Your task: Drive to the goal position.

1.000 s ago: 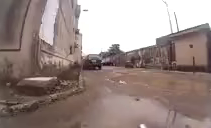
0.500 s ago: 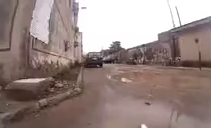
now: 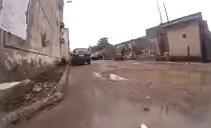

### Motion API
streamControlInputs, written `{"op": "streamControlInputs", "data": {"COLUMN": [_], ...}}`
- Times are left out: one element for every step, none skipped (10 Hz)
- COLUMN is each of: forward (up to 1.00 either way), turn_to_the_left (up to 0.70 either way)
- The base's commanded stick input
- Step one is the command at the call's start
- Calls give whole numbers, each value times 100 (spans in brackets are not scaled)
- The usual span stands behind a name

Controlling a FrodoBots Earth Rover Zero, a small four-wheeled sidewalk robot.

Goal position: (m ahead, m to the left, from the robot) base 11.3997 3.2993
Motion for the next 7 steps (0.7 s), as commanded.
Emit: {"op": "streamControlInputs", "data": {"forward": [70,70,70,70,70,70,70], "turn_to_the_left": [0,0,0,0,0,0,0]}}
